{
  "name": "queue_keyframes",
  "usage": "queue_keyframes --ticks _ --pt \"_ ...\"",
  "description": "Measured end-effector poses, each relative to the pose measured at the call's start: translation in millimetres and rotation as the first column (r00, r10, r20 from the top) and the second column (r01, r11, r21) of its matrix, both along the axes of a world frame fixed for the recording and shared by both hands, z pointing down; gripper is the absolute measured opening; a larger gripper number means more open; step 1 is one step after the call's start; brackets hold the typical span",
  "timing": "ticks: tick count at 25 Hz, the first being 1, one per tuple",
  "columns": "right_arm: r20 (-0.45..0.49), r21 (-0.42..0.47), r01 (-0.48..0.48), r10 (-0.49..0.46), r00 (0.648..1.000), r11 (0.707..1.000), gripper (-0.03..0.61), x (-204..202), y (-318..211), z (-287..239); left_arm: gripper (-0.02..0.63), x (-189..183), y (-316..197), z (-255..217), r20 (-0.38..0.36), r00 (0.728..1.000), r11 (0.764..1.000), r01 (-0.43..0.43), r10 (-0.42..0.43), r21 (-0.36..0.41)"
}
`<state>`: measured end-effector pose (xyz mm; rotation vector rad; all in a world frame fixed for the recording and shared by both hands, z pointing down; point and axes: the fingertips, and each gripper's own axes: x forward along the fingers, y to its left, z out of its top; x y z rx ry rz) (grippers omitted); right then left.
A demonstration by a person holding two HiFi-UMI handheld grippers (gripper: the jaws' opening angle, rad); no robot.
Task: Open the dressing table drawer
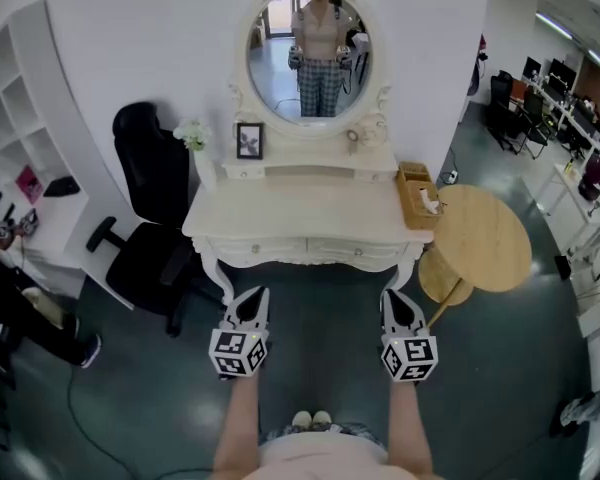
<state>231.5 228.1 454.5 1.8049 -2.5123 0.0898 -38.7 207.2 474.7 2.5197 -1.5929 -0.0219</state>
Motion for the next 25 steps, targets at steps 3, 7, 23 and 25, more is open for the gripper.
queue_keyframes --ticks 3,7,23,25 --pt "0.004 0.002 0.001 -0.001 1.0 1.0 0.014 -0.3 0.7 -1.4 0.028 1.5 0.1 1.7 -0.001 1.0 1.0 -0.004 0.004 -0.005" --pt "0.019 0.004 -0.007 0.007 1.0 1.0 0.014 1.5 2.0 -1.0 0.028 1.5 0.9 3.7 -0.006 1.0 1.0 -0.003 0.003 -0.009" --pt "0.064 -0.01 -0.015 0.016 0.998 1.0 0.015 2.1 5.7 5.1 0.127 5.4 4.2 11.2 -0.051 0.996 0.997 -0.073 0.071 -0.039" --pt "0.066 -0.011 -0.017 0.018 0.998 1.0 0.015 2.7 5.0 5.1 0.206 3.2 2.4 9.4 -0.064 0.996 0.997 -0.069 0.066 -0.037"
